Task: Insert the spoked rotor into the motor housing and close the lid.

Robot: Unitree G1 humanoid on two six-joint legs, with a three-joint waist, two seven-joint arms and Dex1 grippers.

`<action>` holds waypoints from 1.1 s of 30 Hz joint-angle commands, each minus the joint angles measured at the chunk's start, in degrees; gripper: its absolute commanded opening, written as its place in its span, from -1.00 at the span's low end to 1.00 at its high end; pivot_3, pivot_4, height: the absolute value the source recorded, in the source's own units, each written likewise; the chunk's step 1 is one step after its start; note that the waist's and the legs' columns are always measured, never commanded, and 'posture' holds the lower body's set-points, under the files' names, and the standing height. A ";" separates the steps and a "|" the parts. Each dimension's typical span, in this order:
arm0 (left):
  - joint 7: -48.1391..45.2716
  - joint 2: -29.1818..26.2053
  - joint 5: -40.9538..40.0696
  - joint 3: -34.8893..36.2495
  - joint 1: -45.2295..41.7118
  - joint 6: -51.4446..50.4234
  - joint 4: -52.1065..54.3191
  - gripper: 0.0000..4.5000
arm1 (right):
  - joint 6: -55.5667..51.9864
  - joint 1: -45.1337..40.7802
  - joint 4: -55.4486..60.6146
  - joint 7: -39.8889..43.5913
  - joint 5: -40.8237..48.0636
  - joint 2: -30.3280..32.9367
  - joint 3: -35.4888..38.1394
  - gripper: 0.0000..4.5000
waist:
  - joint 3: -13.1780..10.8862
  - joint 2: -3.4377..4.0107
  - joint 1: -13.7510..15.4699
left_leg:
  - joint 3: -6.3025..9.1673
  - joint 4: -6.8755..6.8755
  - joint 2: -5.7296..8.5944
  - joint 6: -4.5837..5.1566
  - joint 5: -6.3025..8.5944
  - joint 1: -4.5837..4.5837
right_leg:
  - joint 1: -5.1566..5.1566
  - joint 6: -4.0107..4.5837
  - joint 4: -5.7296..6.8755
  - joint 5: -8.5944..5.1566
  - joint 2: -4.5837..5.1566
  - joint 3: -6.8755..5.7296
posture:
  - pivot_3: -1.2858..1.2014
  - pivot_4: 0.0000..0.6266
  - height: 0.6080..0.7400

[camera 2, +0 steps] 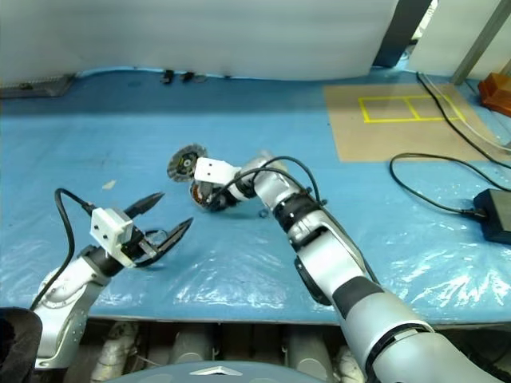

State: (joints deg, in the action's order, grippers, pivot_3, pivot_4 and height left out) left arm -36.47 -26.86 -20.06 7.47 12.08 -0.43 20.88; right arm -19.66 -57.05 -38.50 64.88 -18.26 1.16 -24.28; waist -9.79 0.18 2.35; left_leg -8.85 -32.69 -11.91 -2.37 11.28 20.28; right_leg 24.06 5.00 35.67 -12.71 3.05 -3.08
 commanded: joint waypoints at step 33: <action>-3.59 -0.75 -1.26 1.05 0.14 -0.55 1.06 1.00 | 0.44 20.89 29.98 -2.17 22.32 13.51 11.40 0.86 | -0.09 -0.20 0.11 | -0.33 0.31 0.07 -0.01 -0.01 -0.05 | 0.01 -0.10 -0.25 -0.05 -0.02 0.13 | 0.03 -0.52 1.00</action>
State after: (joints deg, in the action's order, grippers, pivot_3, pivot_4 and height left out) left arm -39.98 -27.48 -20.46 8.27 12.01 -1.20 19.25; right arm -19.44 -37.22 -11.42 62.99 1.64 13.67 -14.79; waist -9.87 -0.01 2.46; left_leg -9.19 -32.38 -11.84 -2.37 11.27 20.23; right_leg 24.07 4.89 35.42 -12.76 3.03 -2.95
